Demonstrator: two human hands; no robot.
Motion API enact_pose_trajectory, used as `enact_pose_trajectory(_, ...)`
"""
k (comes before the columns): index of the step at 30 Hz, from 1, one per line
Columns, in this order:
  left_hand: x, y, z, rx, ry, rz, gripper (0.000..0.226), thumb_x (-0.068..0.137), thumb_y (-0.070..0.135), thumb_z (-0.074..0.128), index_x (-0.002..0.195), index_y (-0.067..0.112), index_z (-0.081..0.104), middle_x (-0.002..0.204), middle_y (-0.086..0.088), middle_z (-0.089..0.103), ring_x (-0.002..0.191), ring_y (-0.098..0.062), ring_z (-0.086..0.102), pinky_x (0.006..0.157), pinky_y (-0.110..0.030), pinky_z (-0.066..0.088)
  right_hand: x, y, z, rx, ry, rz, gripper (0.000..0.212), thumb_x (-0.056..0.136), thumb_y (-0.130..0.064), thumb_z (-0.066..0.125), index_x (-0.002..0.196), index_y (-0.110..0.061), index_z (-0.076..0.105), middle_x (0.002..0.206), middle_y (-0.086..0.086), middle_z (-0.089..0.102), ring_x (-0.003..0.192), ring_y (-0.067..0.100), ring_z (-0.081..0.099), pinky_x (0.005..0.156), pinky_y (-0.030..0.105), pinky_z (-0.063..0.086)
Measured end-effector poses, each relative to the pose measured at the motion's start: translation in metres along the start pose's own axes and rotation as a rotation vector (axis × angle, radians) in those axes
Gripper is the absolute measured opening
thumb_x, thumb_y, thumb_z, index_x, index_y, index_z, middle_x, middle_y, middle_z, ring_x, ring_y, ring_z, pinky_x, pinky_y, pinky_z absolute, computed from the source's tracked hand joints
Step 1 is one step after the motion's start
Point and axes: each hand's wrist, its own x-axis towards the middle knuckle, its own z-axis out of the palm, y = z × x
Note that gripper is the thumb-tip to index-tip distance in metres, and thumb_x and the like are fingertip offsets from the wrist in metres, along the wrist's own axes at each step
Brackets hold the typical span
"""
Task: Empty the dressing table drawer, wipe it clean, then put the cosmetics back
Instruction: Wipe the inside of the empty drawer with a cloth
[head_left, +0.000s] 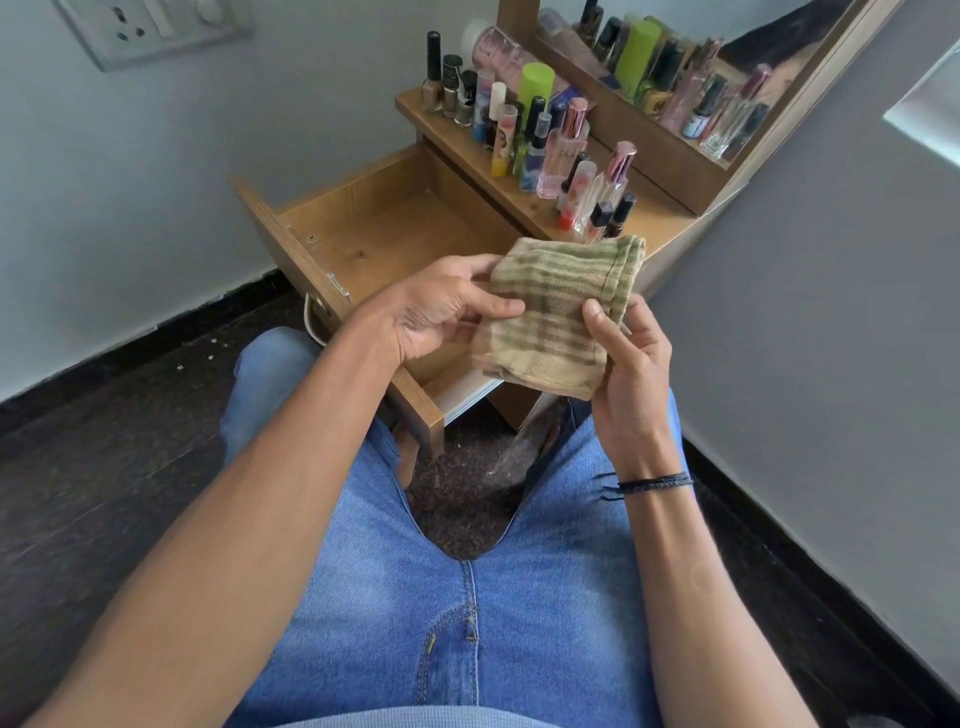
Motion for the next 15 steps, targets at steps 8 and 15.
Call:
enact_pose_trajectory(8, -0.003, 0.003, -0.004, -0.085, 0.045, 0.197, 0.065, 0.083, -0.008, 0.068, 0.142, 0.017, 0.058, 0.117, -0.002, 0.074, 0.103, -0.018, 0.07, 0.076, -0.027, 0.058, 0.002, 0.008, -0.004, -0.17, 0.049, -0.247, 0.02, 0.086, 0.006, 0.069, 0.097, -0.01, 0.075, 0.103, 0.016, 0.063, 0.102, 0.03, 0.058, 0.093, 0.05, 0.05)
enact_pose_trajectory(15, -0.007, 0.005, -0.002, -0.06, 0.046, 0.428, 0.029, 0.083, -0.016, 0.055, 0.092, 0.007, 0.07, 0.108, -0.013, 0.076, 0.108, -0.025, 0.07, 0.077, -0.032, 0.057, 0.0, 0.013, 0.0, -0.355, 0.077, -0.51, 0.034, 0.076, 0.02, 0.061, 0.086, -0.008, 0.077, 0.111, 0.009, 0.06, 0.112, 0.025, 0.053, 0.095, 0.048, 0.045)
